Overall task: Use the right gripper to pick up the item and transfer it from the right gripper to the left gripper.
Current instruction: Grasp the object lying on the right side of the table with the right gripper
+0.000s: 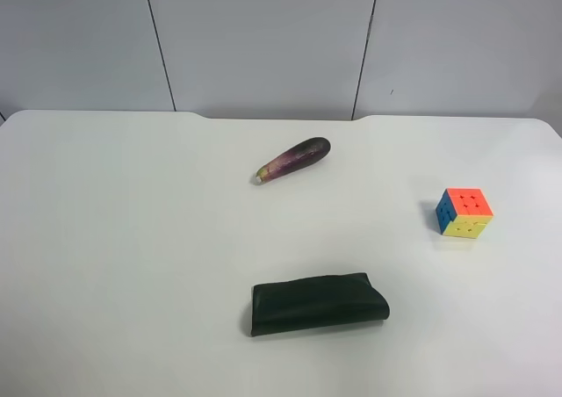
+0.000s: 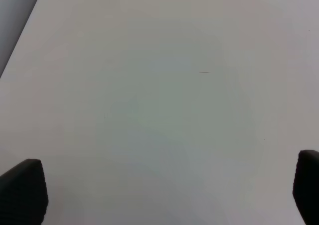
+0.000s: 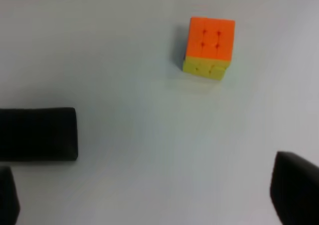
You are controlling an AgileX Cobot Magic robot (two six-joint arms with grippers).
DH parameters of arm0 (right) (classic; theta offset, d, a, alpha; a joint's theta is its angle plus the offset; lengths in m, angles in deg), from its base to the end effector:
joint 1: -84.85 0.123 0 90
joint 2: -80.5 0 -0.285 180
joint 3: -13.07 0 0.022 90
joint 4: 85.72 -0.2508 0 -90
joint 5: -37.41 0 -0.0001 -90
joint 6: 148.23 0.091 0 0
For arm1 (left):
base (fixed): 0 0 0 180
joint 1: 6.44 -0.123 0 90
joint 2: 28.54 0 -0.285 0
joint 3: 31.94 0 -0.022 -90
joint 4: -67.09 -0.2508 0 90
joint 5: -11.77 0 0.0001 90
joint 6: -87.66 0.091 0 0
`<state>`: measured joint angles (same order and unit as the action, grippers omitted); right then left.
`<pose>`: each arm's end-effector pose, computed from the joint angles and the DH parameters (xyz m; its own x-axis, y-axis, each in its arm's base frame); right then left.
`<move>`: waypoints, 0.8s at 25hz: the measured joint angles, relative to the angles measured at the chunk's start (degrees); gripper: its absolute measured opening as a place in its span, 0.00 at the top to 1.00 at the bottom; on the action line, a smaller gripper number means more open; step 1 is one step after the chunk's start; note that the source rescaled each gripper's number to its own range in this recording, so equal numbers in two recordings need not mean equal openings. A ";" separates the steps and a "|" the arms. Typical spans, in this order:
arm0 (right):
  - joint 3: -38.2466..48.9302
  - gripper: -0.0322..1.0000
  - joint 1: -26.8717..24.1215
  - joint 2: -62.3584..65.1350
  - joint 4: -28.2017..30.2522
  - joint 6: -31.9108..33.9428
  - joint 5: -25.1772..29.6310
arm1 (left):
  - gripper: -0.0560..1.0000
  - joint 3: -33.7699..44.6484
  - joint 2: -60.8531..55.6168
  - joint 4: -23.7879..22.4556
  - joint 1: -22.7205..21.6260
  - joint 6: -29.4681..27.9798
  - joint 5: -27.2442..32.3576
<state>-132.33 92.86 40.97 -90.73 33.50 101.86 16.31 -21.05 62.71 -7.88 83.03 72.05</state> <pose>0.0737 0.0176 0.3261 -0.7528 -0.0375 -0.6572 -0.1398 0.9847 0.1039 -0.0062 0.0059 0.2797 -0.4334 -0.0537 -0.8996 -0.1034 0.9946 -0.0095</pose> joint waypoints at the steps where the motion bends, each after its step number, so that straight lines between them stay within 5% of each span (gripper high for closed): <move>1: -1.73 0.00 0.00 -2.87 0.00 0.00 0.00 | 0.00 0.00 0.00 0.00 0.00 0.00 0.00; 12: -16.25 0.00 0.00 -37.66 1.22 0.42 0.45 | 0.00 0.00 0.00 0.00 0.00 0.00 0.00; 20: -17.95 0.00 -2.87 -52.55 1.10 0.42 -2.08 | 0.00 0.00 0.00 0.00 0.00 0.00 0.00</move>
<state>-150.29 90.00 -11.59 -89.63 33.92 99.78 16.31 -21.05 62.71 -7.88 83.03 72.05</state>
